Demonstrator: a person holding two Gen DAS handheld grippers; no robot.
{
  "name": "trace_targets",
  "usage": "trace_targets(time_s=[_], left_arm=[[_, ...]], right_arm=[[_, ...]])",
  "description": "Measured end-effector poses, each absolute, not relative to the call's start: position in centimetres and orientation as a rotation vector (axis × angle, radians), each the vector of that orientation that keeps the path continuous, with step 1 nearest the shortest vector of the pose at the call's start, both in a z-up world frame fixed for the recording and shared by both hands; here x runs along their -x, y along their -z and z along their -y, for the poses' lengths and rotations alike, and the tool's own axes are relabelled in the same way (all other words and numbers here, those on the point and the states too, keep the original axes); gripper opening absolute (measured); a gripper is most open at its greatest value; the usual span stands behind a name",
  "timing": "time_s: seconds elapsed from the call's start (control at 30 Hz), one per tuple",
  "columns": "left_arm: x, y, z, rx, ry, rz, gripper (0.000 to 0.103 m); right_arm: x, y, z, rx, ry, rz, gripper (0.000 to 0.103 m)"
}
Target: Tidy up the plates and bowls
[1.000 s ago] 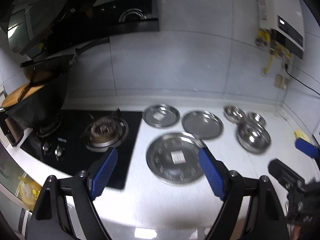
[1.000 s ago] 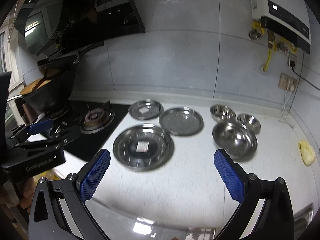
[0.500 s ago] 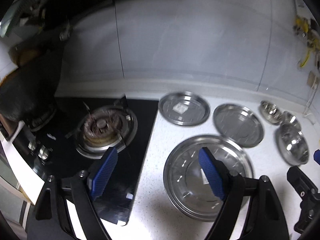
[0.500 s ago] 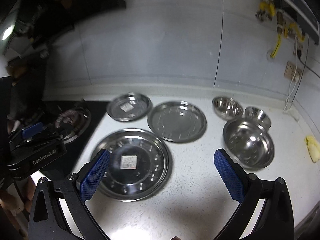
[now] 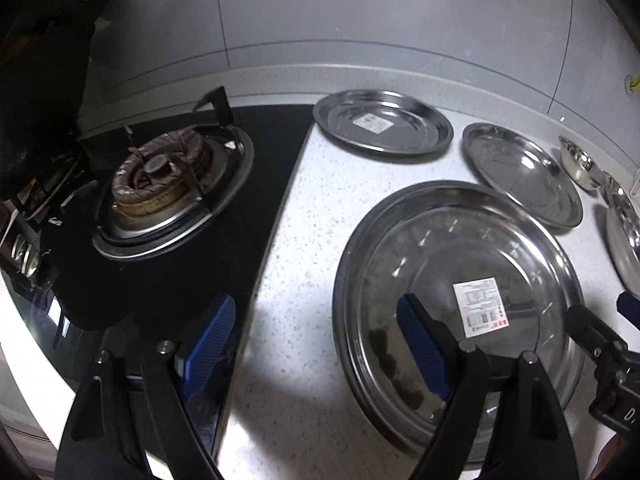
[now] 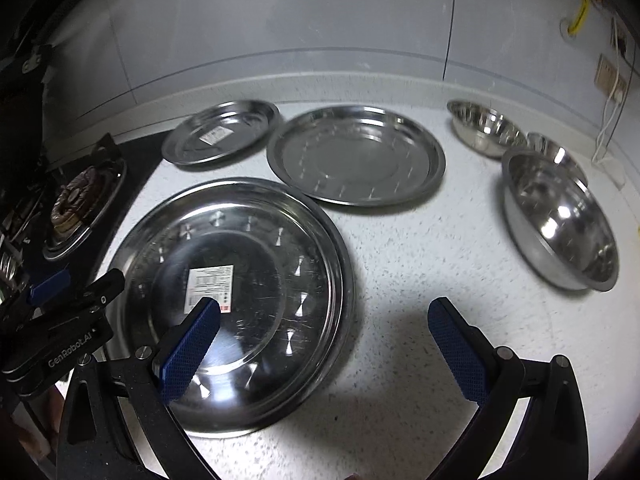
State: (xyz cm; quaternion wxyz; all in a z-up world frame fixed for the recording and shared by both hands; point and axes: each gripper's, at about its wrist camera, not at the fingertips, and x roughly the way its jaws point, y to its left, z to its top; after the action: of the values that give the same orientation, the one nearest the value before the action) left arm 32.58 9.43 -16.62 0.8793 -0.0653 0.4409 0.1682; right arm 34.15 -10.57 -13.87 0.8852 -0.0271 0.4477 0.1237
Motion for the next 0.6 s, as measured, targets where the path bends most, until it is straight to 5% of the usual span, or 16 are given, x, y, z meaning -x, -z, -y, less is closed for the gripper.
trace_targets(time_s=[0.2, 0.43, 0.6], left_arm=[[-33.9, 18.0, -9.7, 0.174, -0.32, -0.969, 0.083], [-34.9, 18.3, -9.4, 0.177, -0.269, -0.995, 0.081], [-35.1, 18.2, -8.9, 0.153, -0.226, -1.0, 0.074]], right_arm=[[-35.1, 15.1, 10.1, 0.048, -0.293, -0.975, 0.101], [-35.1, 16.5, 9.4, 0.05, -0.337, -1.013, 0.068], [-34.6, 16.5, 9.3, 0.076, -0.353, -0.993, 0.06]])
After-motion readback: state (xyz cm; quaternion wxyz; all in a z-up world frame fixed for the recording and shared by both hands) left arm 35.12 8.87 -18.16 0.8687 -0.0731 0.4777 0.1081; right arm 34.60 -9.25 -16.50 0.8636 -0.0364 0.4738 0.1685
